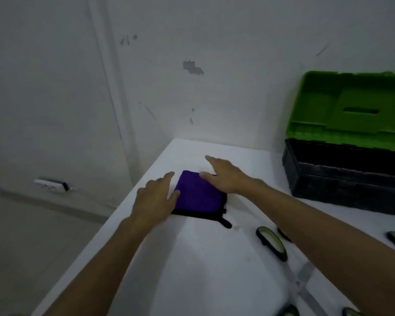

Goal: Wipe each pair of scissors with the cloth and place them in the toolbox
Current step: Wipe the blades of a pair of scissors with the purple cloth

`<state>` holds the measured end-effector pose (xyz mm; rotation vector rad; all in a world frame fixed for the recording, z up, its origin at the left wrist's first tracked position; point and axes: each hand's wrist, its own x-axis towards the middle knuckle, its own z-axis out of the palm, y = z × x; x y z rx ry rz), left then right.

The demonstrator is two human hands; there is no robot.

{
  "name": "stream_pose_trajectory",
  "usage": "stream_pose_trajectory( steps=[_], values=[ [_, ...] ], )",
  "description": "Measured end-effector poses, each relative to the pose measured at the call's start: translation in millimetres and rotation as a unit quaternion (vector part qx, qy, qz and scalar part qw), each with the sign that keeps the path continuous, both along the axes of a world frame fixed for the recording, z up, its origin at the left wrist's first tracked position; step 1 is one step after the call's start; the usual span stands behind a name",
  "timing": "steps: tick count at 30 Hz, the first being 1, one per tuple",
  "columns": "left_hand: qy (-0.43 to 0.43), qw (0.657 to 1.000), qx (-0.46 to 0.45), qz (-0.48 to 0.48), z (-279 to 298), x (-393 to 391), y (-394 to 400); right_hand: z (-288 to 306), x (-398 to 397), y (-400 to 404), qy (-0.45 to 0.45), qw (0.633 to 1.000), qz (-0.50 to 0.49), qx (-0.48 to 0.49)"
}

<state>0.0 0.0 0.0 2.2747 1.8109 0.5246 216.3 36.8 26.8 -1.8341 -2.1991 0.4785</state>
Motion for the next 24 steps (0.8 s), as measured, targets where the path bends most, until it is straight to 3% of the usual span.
stream_pose_trajectory(
  steps=[2,5,8,10,12,14,16,20,24],
  values=[
    [-0.027,1.0,-0.015,-0.002,-4.5,-2.0,0.8,-7.6,-12.7,13.3,-0.039,0.998,-0.016,-0.037],
    [-0.044,0.998,-0.04,-0.021,-12.5,-5.9,1.5,-21.0,-25.3,20.6,-0.13,0.991,-0.036,-0.005],
    [-0.063,0.996,-0.045,-0.038,-9.4,-6.9,2.1,-23.7,-25.9,17.2,-0.118,0.991,-0.022,0.059],
    [-0.082,0.995,-0.04,-0.046,-5.1,-4.4,-0.1,-19.2,-20.5,11.9,-0.017,0.998,-0.001,0.063],
    [-0.108,0.992,-0.026,-0.064,3.7,1.3,-3.4,-9.4,-10.8,0.7,0.169,0.984,0.023,0.045],
    [-0.14,0.986,0.004,-0.087,15.1,11.0,-8.7,5.4,1.9,-19.4,0.338,0.94,0.022,0.028],
    [-0.166,0.979,0.045,-0.111,29.4,24.5,-14.8,17.7,15.0,-38.9,0.446,0.895,-0.005,0.02],
    [-0.169,0.965,0.11,-0.167,56.5,59.6,-28.6,40.9,40.8,-68.4,0.578,0.811,-0.035,0.081],
    [-0.166,0.959,0.153,-0.173,70.4,95.4,-53.8,69.1,73.0,-104.7,0.649,0.745,-0.08,0.133]
  ],
)
